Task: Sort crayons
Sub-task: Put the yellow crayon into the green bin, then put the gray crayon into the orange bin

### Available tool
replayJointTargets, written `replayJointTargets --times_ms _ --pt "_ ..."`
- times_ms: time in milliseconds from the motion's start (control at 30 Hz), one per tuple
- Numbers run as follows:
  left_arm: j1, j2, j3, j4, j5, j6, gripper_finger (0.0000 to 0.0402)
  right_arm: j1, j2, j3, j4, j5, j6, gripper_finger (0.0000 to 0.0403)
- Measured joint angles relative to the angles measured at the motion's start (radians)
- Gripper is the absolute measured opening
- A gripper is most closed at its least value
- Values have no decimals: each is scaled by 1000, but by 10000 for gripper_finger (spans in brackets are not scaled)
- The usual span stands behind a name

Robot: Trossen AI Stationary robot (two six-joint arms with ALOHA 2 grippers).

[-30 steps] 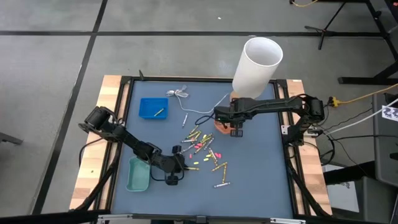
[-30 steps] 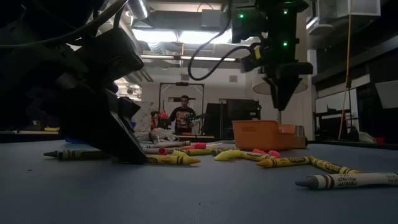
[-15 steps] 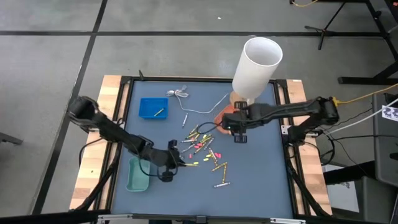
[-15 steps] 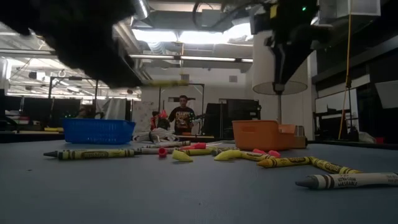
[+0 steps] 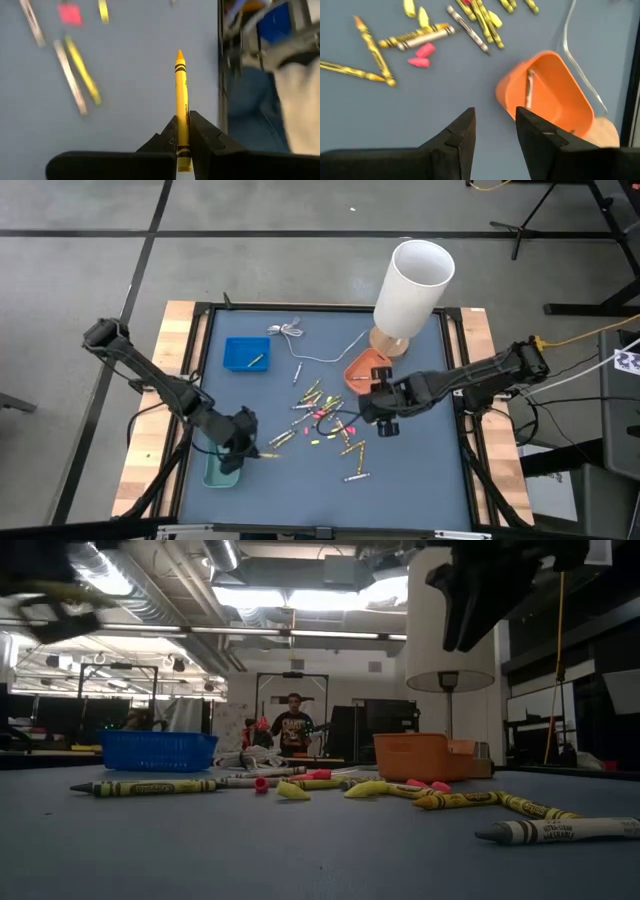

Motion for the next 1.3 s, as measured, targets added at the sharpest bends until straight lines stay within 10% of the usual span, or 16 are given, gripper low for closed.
replayJointTargets --times_ms 400,900,1300 --pt "-84 -24 0 -264 414 -333 11 44 0 0 54 -17 -1 138" --pt "-89 -24 2 -337 331 -429 25 44 0 0 55 -21 1 138" --pt "-89 -24 2 -409 228 -447 102 72 7 -1 173 -331 69 138"
